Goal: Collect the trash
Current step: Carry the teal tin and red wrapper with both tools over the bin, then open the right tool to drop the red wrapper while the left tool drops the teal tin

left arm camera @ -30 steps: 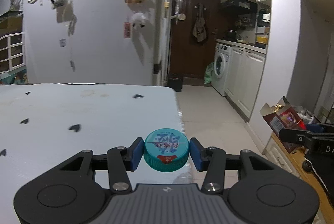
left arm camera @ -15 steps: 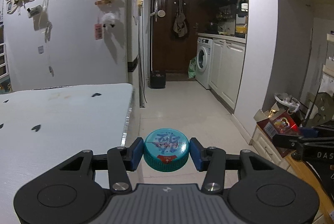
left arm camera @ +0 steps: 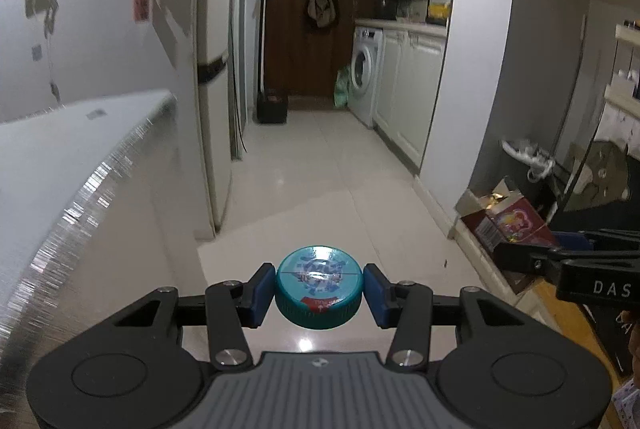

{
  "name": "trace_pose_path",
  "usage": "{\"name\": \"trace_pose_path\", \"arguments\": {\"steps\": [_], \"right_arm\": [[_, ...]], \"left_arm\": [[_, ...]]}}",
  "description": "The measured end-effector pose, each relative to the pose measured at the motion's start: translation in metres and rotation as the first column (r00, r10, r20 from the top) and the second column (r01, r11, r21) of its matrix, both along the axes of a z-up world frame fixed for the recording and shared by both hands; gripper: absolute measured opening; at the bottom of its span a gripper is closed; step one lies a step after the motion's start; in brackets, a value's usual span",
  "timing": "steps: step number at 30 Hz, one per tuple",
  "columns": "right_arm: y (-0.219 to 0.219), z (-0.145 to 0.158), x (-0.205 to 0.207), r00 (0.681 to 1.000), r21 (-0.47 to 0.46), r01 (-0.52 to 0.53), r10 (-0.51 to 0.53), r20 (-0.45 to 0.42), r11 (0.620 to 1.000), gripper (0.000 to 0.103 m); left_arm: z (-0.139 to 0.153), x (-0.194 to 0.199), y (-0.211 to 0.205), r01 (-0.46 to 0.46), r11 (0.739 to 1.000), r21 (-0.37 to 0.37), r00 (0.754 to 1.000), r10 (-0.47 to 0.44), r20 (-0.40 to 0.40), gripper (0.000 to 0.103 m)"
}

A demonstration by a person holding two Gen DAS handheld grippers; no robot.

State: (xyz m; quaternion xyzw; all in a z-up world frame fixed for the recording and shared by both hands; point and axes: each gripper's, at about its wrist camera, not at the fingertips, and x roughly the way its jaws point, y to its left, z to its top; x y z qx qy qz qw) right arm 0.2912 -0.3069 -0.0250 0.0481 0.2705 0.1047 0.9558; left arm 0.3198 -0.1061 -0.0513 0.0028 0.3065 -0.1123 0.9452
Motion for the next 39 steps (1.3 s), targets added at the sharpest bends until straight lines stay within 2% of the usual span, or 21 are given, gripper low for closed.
{"name": "trace_pose_path", "arguments": {"steps": [7,11,16,21,26,33,39], "right_arm": [[-0.006,-0.046,0.032,0.985,0.016,-0.019,0.021,-0.173,1.000,0.055],[-0.008,-0.074,0.052,0.960,0.039,-0.014,0.024,-0.280,0.999,0.055],[0.002,-0.106,0.079,0.927,0.002,-0.040,0.038,-0.373,0.999,0.055],[0.013,-0.143,0.110,0.875,-0.001,-0.049,0.042,-0.482,0.999,0.056],[0.028,-0.185,0.131,0.814,-0.032,-0.073,0.041,-0.579,0.997,0.056],[0.039,-0.234,0.152,0.755,-0.032,-0.068,0.031,-0.655,0.997,0.056],[0.044,-0.262,0.164,0.726,-0.033,-0.053,0.016,-0.687,0.998,0.057]], "left_arm": [[-0.057,0.028,-0.015,0.002,1.000,-0.006,0.993,-0.003,-0.119,0.049],[-0.093,0.043,-0.015,-0.013,1.000,-0.013,0.981,0.010,-0.196,0.049],[-0.137,0.061,-0.008,-0.031,0.999,-0.019,0.956,0.025,-0.292,0.049],[-0.177,0.074,0.007,-0.064,0.997,-0.040,0.921,0.044,-0.388,0.049],[-0.207,0.085,0.023,-0.099,0.993,-0.060,0.890,0.061,-0.452,0.049],[-0.240,0.097,0.037,-0.143,0.986,-0.081,0.852,0.081,-0.518,0.049],[-0.261,0.103,0.042,-0.166,0.983,-0.084,0.826,0.092,-0.555,0.049]]}}
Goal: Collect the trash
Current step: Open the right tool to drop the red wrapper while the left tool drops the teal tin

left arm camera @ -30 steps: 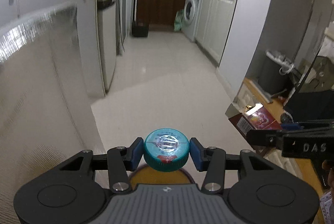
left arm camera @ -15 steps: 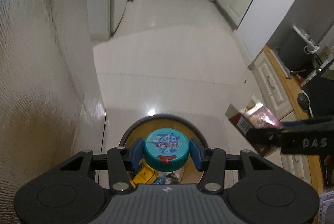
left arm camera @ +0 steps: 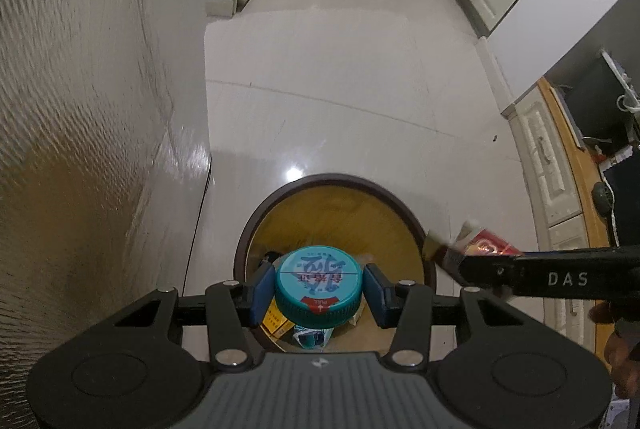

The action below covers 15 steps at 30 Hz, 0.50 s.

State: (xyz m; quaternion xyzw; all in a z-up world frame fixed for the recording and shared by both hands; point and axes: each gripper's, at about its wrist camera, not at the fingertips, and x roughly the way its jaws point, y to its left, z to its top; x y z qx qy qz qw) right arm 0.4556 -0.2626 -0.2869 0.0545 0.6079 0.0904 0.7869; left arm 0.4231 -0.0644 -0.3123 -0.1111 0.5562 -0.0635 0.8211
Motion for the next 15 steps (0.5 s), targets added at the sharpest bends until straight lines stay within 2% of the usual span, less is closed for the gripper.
{"name": "trace_pose_path", "arguments": {"steps": [3,7,15], "right_arm": [[0.001,-0.006,0.004,1.000,0.000,0.003,-0.003,0.010,1.000,0.057],[-0.006,-0.012,0.004,1.000,0.007,0.008,-0.009,0.016,1.000,0.061],[-0.008,-0.027,0.003,0.999,-0.034,-0.033,0.032,-0.040,0.999,0.064]], "left_arm": [[-0.010,0.002,0.000,-0.001,1.000,-0.008,1.000,0.000,-0.019,0.049],[-0.020,0.005,0.000,0.001,1.000,-0.018,0.999,-0.002,-0.040,0.049],[-0.032,0.013,-0.001,-0.019,0.998,-0.056,0.998,0.016,-0.054,0.049]]}}
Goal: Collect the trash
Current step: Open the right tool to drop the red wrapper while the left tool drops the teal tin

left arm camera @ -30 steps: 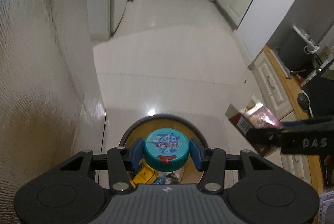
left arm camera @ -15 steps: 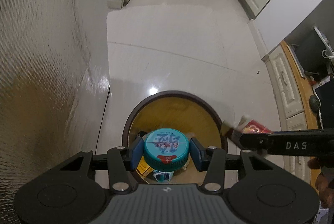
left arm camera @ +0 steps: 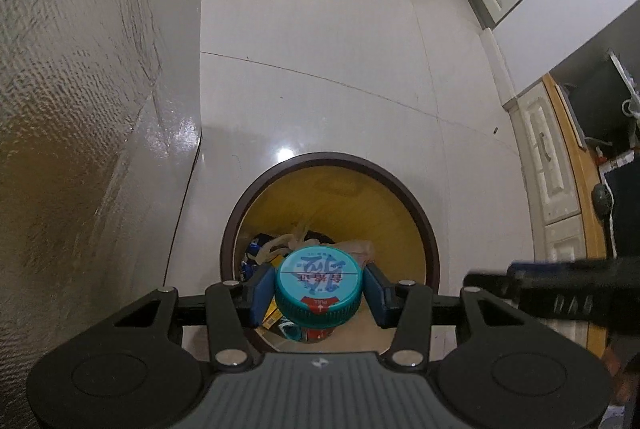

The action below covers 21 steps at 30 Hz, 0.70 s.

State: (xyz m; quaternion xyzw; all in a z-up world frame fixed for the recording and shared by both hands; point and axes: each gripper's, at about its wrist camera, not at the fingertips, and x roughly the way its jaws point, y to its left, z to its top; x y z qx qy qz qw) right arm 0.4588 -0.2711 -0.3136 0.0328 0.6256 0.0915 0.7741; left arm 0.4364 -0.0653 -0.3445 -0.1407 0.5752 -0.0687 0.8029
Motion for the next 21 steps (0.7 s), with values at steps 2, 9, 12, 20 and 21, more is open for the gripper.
{"name": "trace_pose_path", "arguments": {"steps": [2,9,12,20,21], "right_arm": [[0.002,-0.004,-0.003,1.000,-0.004,-0.024,0.024,-0.019,1.000,0.065],[0.008,-0.014,-0.008,0.995,-0.011,-0.079,0.079,-0.055,0.997,0.066],[0.010,-0.015,-0.011,0.994,-0.008,-0.094,0.093,-0.062,0.996,0.066],[0.008,-0.021,-0.012,0.992,-0.015,-0.103,0.102,-0.075,0.995,0.072],[0.007,-0.020,-0.014,0.992,-0.016,-0.106,0.104,-0.075,0.994,0.073]], "left_arm": [[0.000,0.005,-0.001,-0.003,1.000,-0.005,1.000,0.003,0.005,0.049],[0.006,0.027,-0.015,0.021,1.000,-0.015,0.998,-0.020,0.055,0.050],[0.010,0.035,-0.022,0.035,0.999,-0.011,0.997,-0.034,0.072,0.061],[-0.004,0.028,-0.025,0.065,0.996,0.058,0.998,-0.066,0.003,0.071],[-0.006,0.026,-0.024,0.066,0.996,0.067,0.998,-0.066,-0.010,0.074]]}}
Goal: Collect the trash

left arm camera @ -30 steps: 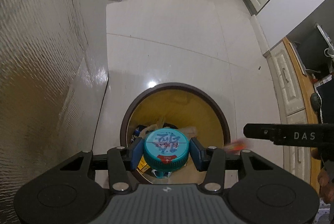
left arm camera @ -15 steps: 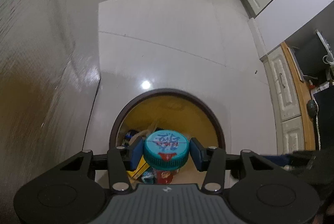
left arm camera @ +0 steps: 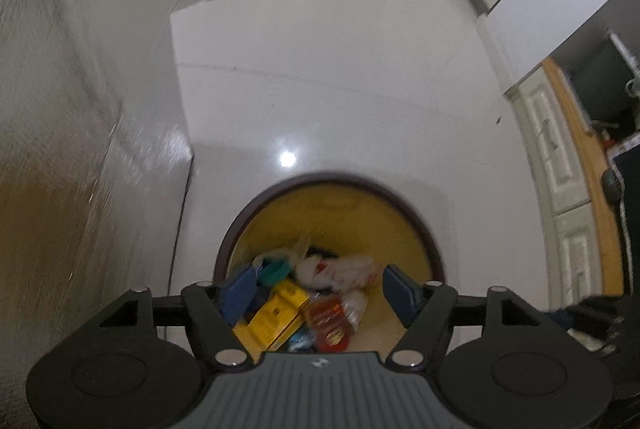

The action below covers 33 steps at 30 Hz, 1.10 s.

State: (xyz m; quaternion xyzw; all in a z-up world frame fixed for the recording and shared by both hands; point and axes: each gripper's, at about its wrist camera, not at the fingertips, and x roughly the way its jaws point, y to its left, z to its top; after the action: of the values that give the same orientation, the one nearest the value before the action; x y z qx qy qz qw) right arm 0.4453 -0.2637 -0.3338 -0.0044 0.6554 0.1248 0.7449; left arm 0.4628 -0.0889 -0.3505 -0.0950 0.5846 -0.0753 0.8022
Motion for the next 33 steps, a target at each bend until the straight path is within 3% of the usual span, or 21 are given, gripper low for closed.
{"name": "trace_pose_path", "arguments": {"steps": [6,9,16,33], "right_arm": [[-0.004,0.010,-0.003,0.999,0.020,0.006,-0.007,0.033,1.000,0.091],[-0.012,0.017,-0.006,0.998,0.038,0.041,-0.042,0.047,0.998,0.100],[-0.020,0.036,-0.017,0.994,0.044,0.069,-0.072,0.086,0.997,0.103],[-0.040,0.130,-0.061,0.960,0.054,0.138,-0.147,0.239,0.989,0.103]], "left_arm": [[0.003,-0.008,0.008,-0.012,0.999,0.031,0.999,0.013,-0.036,0.097],[0.010,-0.013,0.011,-0.012,0.999,0.040,0.999,0.013,-0.039,0.103],[0.034,-0.023,0.011,-0.008,0.998,0.069,1.000,0.010,-0.019,0.103],[0.123,-0.074,0.009,0.002,0.996,0.094,0.993,-0.013,0.116,0.103]]}}
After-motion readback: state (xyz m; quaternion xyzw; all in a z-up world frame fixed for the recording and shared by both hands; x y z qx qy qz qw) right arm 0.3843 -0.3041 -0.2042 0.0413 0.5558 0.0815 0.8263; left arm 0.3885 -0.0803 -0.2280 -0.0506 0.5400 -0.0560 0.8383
